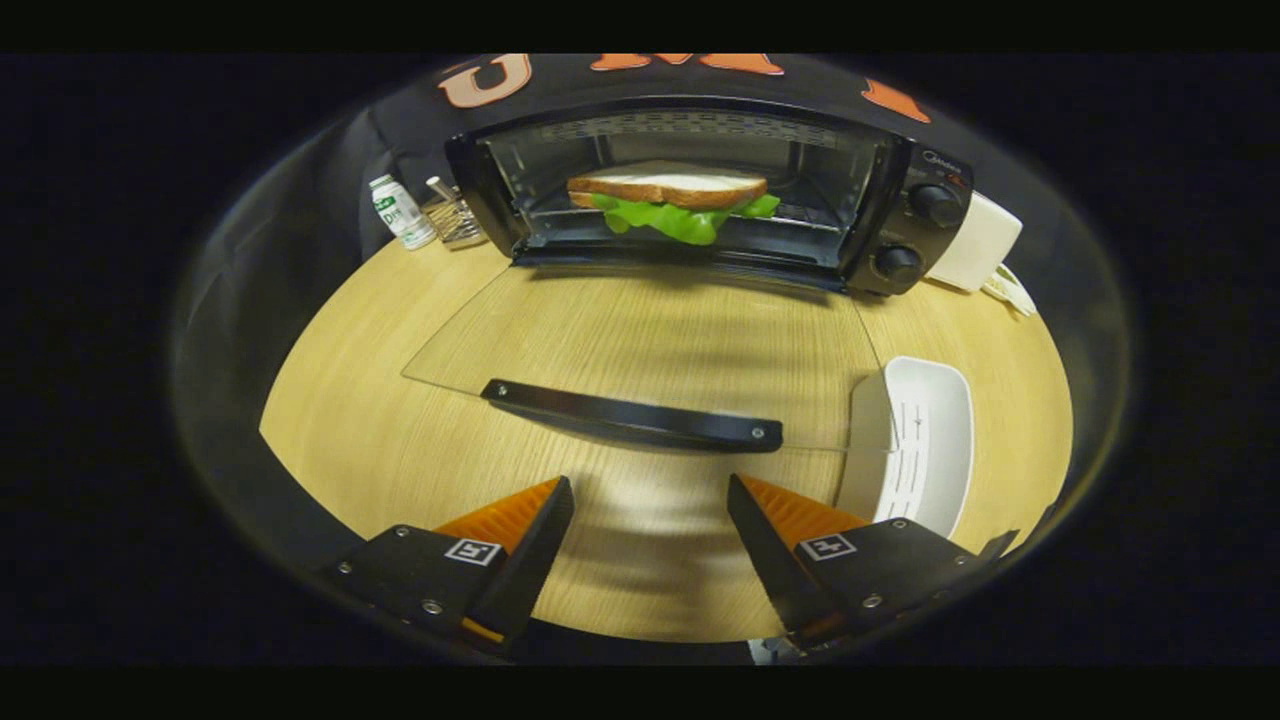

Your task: Open the toaster oven, put the food inside, and close the toaster oven door.

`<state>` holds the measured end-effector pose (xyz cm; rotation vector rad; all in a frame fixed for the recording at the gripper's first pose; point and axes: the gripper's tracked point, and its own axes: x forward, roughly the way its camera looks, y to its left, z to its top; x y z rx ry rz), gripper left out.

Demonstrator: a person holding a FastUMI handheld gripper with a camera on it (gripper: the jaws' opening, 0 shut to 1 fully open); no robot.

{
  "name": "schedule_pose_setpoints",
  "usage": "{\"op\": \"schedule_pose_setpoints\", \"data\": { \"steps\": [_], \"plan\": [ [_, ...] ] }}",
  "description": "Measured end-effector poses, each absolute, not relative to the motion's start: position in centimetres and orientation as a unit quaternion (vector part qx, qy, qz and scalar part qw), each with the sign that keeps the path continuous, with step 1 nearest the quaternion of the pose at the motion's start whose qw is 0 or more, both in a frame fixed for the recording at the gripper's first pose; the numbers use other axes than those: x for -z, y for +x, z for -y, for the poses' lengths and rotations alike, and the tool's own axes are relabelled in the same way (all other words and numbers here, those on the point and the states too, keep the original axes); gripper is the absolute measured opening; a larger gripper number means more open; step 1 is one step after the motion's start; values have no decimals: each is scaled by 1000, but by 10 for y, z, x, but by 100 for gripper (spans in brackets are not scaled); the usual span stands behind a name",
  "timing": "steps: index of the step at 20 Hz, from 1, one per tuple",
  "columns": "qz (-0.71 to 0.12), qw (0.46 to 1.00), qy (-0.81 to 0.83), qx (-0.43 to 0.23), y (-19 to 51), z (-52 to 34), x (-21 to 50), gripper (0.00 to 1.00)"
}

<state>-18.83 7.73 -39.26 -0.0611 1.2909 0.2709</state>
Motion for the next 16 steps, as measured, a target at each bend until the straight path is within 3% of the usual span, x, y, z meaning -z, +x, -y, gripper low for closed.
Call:
{"op": "schedule_pose_setpoints", "data": {
  "steps": [6,10,16],
  "plan": [
    [-614,783,-10,-102,-170,-78,399,92],
    [-572,813,-10,-110,-147,-82,367,92],
    [-480,872,13,-97,-53,-84,313,92]
  ]
}}
